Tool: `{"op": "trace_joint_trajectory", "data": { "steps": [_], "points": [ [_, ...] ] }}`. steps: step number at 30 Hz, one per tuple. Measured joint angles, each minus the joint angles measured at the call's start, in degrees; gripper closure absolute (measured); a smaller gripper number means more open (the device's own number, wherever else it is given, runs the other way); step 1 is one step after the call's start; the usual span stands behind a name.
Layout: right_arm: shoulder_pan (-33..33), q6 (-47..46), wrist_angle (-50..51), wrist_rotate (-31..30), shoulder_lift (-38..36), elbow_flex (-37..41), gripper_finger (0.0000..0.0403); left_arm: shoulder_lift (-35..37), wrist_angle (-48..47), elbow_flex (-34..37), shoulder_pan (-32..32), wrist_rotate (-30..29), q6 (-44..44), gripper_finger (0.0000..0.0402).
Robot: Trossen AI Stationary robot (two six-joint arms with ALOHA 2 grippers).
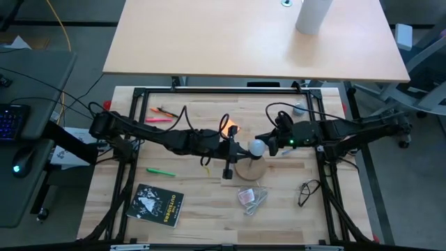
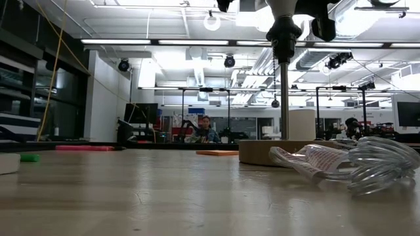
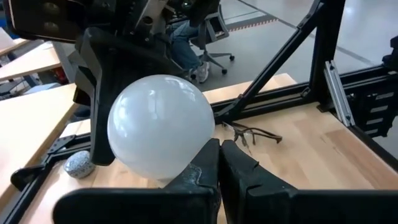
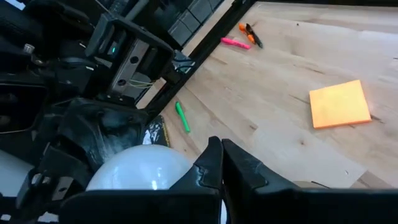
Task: Screw lightbulb
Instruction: Insert the white lightbulb into the lamp
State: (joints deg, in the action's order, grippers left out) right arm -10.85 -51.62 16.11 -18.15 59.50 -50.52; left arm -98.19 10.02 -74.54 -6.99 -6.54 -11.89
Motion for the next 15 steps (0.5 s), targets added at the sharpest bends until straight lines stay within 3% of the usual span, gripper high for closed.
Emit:
{"op": "trace_joint_trajectory", "data": {
  "steps": [9, 15],
  "points": [
    [-3.08, -3.77, 3.36, -2.23, -1.18, 0.00, 0.0403, 0.69, -2.67, -0.07, 1.93, -0.28, -4.26, 0.0401],
    [-5.60, -7.09, 5.81, 1.98, -3.51, -0.11, 0.0403, 1.70, -6.38, -0.01, 5.84, -7.82, -6.49, 0.0402]
  ]
}}
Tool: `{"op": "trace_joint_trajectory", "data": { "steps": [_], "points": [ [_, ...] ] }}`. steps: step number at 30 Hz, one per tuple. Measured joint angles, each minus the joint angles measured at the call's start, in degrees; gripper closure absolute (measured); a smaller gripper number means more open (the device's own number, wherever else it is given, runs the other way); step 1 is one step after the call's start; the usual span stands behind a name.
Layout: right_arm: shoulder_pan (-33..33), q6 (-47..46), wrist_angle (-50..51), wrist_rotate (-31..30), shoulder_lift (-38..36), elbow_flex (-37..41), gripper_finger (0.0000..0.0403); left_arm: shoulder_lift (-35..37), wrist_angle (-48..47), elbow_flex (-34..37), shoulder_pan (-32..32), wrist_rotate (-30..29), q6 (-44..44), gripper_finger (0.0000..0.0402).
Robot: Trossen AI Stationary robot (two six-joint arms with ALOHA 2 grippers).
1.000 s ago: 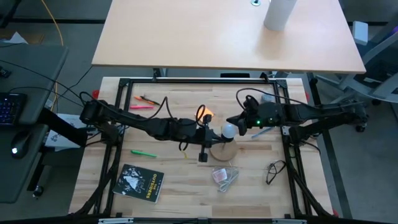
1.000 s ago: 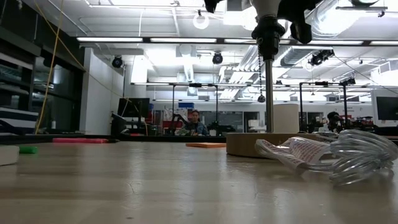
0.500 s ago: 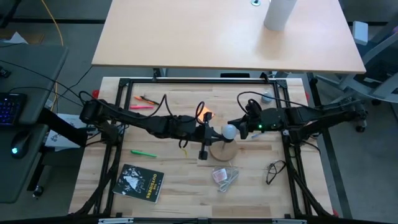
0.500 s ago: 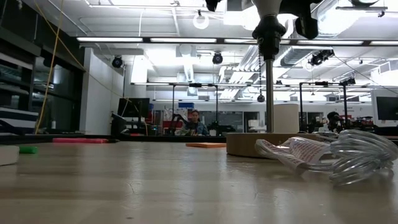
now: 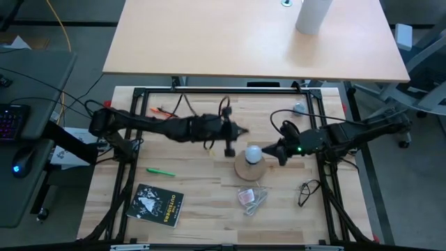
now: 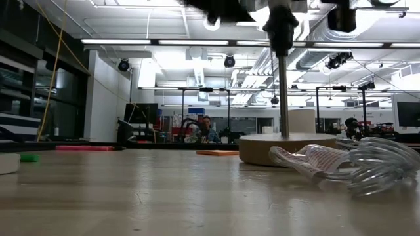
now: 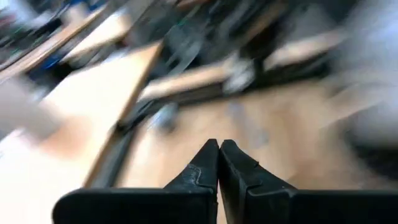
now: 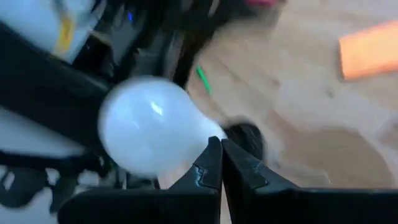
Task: Screw lightbulb
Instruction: Insert the white lightbulb into the lamp
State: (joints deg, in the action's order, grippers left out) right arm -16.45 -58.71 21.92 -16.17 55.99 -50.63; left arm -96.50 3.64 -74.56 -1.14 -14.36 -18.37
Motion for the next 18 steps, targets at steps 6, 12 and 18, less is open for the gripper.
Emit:
{"op": "trace_joint_trajectory", "data": {
  "steps": [6, 12, 18],
  "points": [
    [-3.63, -1.06, -0.55, -1.58, -0.65, 0.13, 0.0403, 2.06, -3.65, -0.06, 6.16, -0.59, 0.05, 0.0402],
    [-3.57, -0.41, 1.63, -9.10, -0.91, 0.11, 0.0403, 4.92, -7.02, -0.02, 8.38, 6.73, 6.51, 0.0402],
    [1.91, 0.80, 4.42, -11.85, -1.03, 0.11, 0.0403, 7.25, -11.47, -0.01, 1.84, 8.02, 7.87, 0.0401]
  ]
}}
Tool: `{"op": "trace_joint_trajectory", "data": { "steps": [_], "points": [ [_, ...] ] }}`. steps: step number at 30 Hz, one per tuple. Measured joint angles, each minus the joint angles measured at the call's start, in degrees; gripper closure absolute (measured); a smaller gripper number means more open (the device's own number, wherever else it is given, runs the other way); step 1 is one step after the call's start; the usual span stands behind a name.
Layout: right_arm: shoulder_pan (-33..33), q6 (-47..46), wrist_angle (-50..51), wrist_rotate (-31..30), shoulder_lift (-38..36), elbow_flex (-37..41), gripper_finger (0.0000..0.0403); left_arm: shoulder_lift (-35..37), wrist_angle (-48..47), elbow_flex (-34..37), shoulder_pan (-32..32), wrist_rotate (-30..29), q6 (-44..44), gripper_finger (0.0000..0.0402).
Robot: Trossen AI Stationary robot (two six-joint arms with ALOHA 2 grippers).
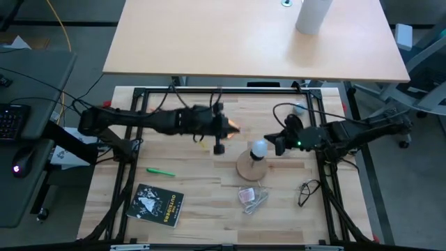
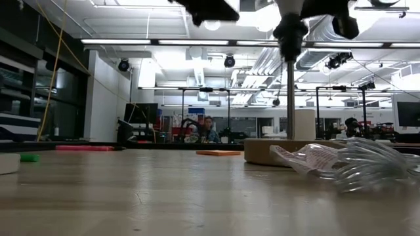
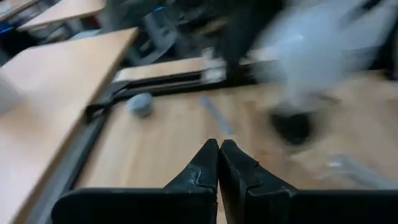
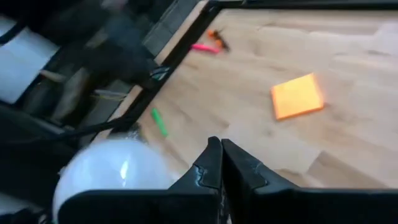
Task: Screw lightbulb
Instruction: Insert the white lightbulb into the lamp
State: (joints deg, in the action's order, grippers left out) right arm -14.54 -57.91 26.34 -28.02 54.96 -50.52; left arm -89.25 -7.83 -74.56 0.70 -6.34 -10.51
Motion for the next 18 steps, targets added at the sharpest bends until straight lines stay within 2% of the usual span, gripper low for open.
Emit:
{"op": "trace_joint_trajectory", "data": {
  "steps": [3, 7, 10, 13, 18],
  "points": [
    [3.45, 1.85, -0.08, 1.35, 0.00, 0.00, 0.0403, 0.02, 1.26, 0.00, -4.72, 0.46, 1.23, 0.0402],
    [8.05, 4.67, -1.37, 8.04, 0.57, 0.00, 0.0403, -2.42, 9.29, 0.00, -9.10, 0.59, 0.75, 0.0402],
    [11.07, 6.41, -2.09, 14.68, 1.55, 0.00, 0.0403, -5.56, 16.60, -0.04, -10.20, 2.95, -0.19, 0.0402],
    [13.09, 8.46, -3.37, 20.01, 2.22, 0.00, 0.0403, -8.73, 18.43, -0.14, -10.21, 4.72, 0.40, 0.0402],
    [14.22, 10.24, -6.86, 22.77, 2.45, 0.00, 0.0403, -11.76, 18.54, -3.07, -10.39, 4.52, -0.15, 0.0402]
  ]
}}
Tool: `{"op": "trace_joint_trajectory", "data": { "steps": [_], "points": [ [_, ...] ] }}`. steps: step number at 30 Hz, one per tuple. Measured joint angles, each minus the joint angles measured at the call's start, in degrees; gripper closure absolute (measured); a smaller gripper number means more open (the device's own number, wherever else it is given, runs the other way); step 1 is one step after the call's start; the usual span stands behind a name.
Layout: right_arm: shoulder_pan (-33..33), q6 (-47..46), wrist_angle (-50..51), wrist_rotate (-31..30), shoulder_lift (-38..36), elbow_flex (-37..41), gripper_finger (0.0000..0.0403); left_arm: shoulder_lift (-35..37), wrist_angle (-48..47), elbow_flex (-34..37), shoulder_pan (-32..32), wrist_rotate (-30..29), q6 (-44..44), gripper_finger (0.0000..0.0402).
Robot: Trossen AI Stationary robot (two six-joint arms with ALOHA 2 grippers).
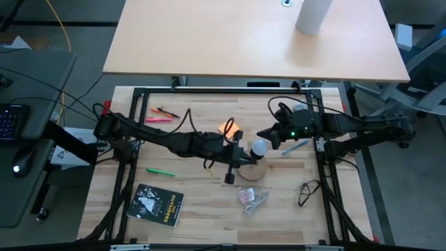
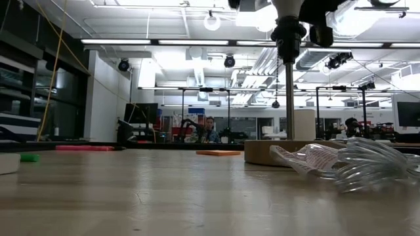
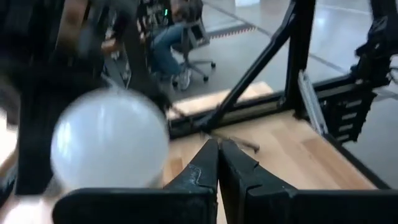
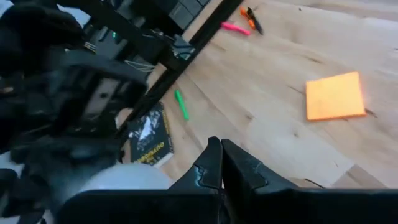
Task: Screw lightbulb
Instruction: Insert the white lightbulb into the lamp
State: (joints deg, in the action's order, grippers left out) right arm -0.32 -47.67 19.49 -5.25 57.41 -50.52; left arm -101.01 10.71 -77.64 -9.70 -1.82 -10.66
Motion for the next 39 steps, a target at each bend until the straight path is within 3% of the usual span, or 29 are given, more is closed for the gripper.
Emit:
{"op": "trace_joint_trajectory", "data": {
  "steps": [14, 21, 31, 36, 39],
  "points": [
    [-1.40, -3.00, -3.01, 3.51, 0.61, 0.00, 0.0403, -3.78, -0.48, -3.31, 1.33, -4.49, -6.50, 0.0401],
    [-5.90, -5.58, -0.74, -0.64, -0.41, 0.00, 0.0403, -2.63, -3.95, -3.29, 2.86, -3.01, -6.73, 0.0401],
    [-10.96, -10.62, 5.82, -6.29, -3.98, 0.00, 0.0403, 0.02, -9.32, -3.18, 5.41, -3.90, -13.46, 0.0401],
    [-13.52, -13.45, 8.28, -3.69, -5.56, -0.08, 0.0403, 1.19, -12.83, -3.28, 9.54, -10.89, -15.53, 0.0402],
    [-15.14, -14.31, 8.63, -5.40, -5.84, 0.03, 0.0403, 2.44, -14.69, -3.20, 11.55, -12.74, -15.51, 0.0402]
  ]
}}
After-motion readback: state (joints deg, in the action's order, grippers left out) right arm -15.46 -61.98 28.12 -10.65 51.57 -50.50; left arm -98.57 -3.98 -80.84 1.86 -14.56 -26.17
